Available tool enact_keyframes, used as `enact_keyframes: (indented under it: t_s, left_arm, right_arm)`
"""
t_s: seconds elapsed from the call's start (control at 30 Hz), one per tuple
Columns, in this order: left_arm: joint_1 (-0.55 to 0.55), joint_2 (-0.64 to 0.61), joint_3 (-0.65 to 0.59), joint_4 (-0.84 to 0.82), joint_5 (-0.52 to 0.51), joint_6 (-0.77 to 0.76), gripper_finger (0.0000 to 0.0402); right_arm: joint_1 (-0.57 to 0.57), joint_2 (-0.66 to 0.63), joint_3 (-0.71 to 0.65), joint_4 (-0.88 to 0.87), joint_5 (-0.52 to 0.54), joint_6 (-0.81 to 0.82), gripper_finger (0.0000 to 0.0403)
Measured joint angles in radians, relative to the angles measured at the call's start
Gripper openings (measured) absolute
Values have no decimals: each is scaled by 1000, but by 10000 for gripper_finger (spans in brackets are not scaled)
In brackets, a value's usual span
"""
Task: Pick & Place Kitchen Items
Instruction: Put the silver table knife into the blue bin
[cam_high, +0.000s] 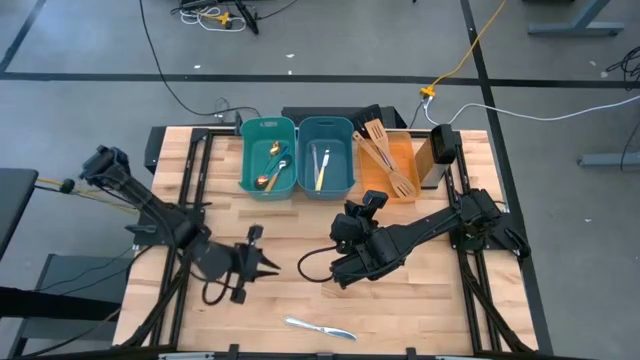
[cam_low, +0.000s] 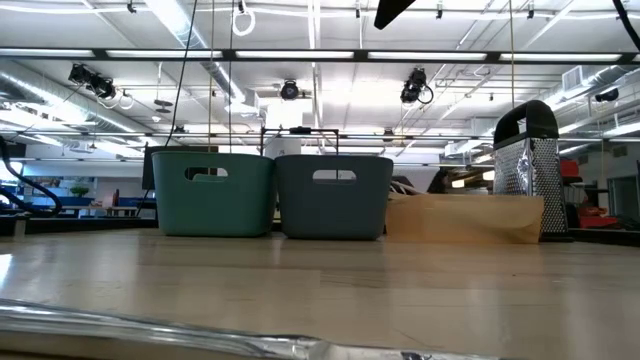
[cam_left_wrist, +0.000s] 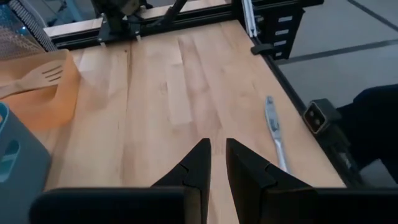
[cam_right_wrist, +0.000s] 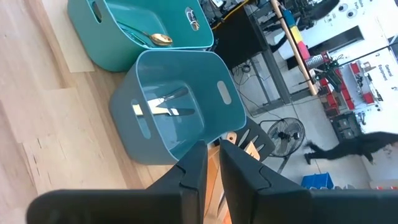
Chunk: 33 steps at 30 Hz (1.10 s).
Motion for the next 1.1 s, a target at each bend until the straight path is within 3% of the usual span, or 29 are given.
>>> enact_keyframes:
  t_s: [0.2, 0.37, 0.63, 0.9, 1.1]
  left_arm:
    - [-136, 49, 0, 50, -151, -48, 57]
    - [-214, 112, 0, 119, -218, -52, 57]
    - [-270, 237, 0, 191, -267, -126, 57]
    - [-315, 351, 0, 387, -286, -122, 57]
    - [-346, 414, 0, 397, -364, -174, 57]
  right_arm:
    - [0, 0, 0, 0, 0, 0, 52]
    - [0, 0, 0, 3, 0, 1, 52]
    - [0, 0, 0, 14, 0, 11, 52]
    - [0, 0, 0, 18, -1, 10, 52]
    - [0, 0, 0, 27, -2, 10, 52]
